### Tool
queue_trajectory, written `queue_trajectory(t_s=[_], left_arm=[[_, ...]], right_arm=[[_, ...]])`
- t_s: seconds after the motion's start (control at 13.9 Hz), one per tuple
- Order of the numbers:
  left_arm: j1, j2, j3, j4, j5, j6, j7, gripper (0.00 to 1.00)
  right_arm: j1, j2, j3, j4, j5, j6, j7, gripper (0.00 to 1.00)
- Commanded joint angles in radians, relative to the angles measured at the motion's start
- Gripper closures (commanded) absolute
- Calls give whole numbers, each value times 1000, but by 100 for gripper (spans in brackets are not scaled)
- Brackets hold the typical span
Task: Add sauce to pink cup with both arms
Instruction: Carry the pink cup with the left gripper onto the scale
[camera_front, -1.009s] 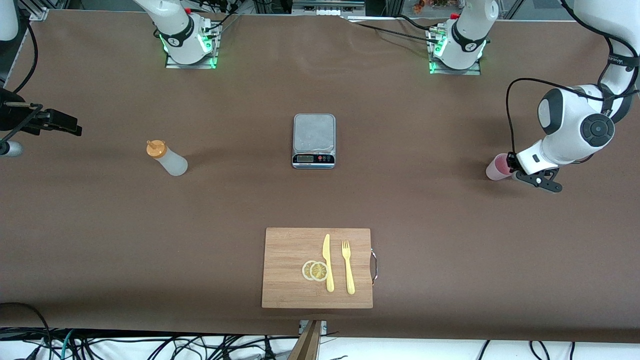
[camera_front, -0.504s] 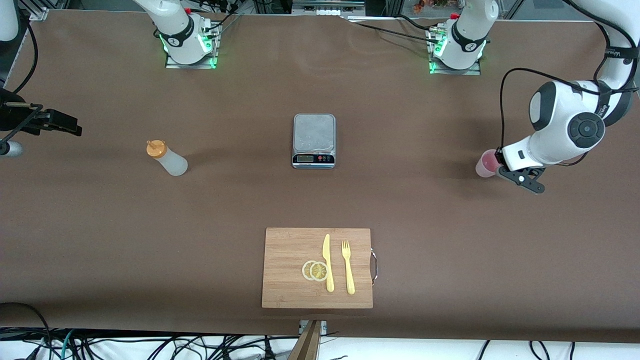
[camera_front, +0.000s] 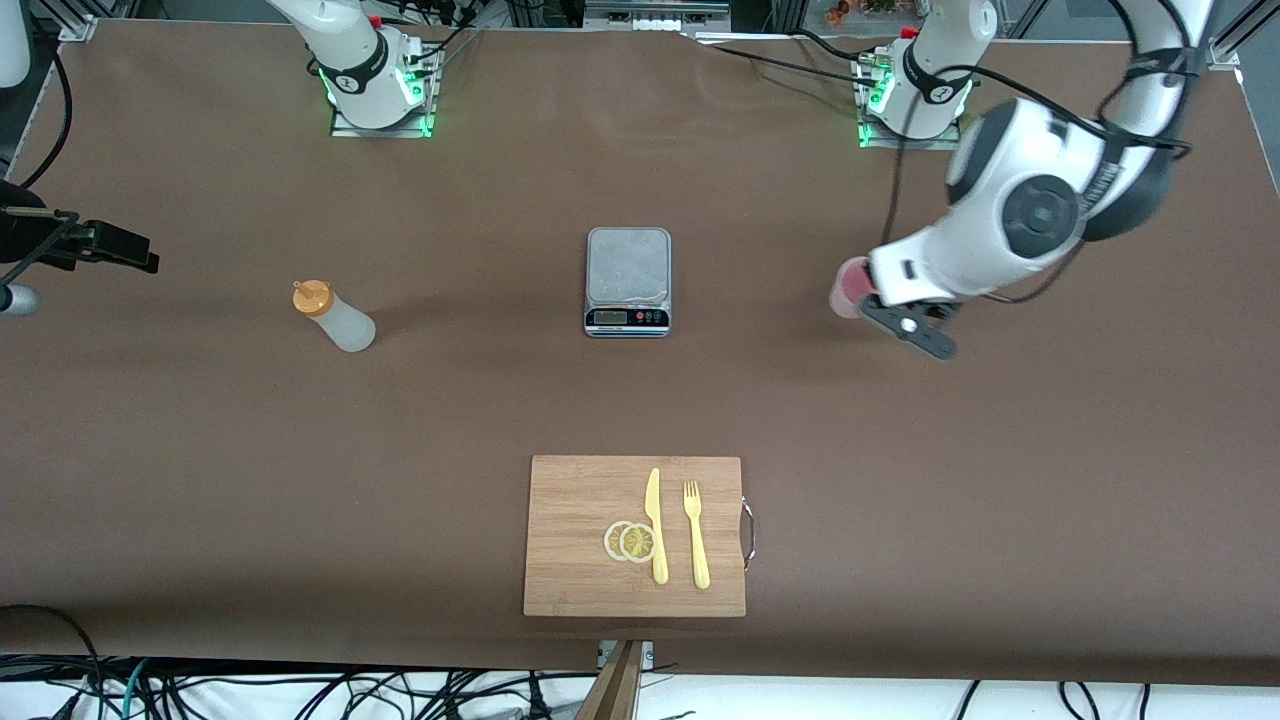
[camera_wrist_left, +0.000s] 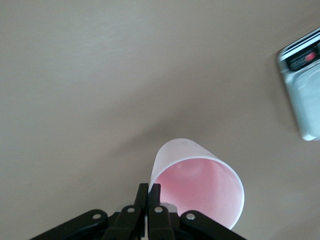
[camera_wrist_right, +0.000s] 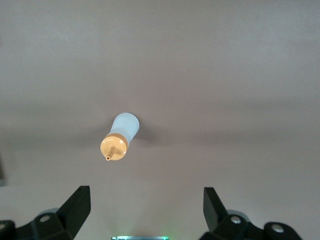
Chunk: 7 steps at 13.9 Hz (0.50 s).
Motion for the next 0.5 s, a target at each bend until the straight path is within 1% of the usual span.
queue_trajectory(t_s=[0.0,0.14,0.36,0.43], left_arm=[[-74,102,-72,87,-14,-8,-246,100],[-192,151,-72,99,-12,57,-447,100],[-325,241,-69,98,0,253,-722,100],[-356,264,-65,95,3,290,-773,100]], right_arm=[[1,9,0,16,-2,-7,-1,0],[-1,27,0,16,2,-5,1,0],[4,42,0,16,-10,-5,1,0],[1,42,0,16,-10,-7,-1,0]])
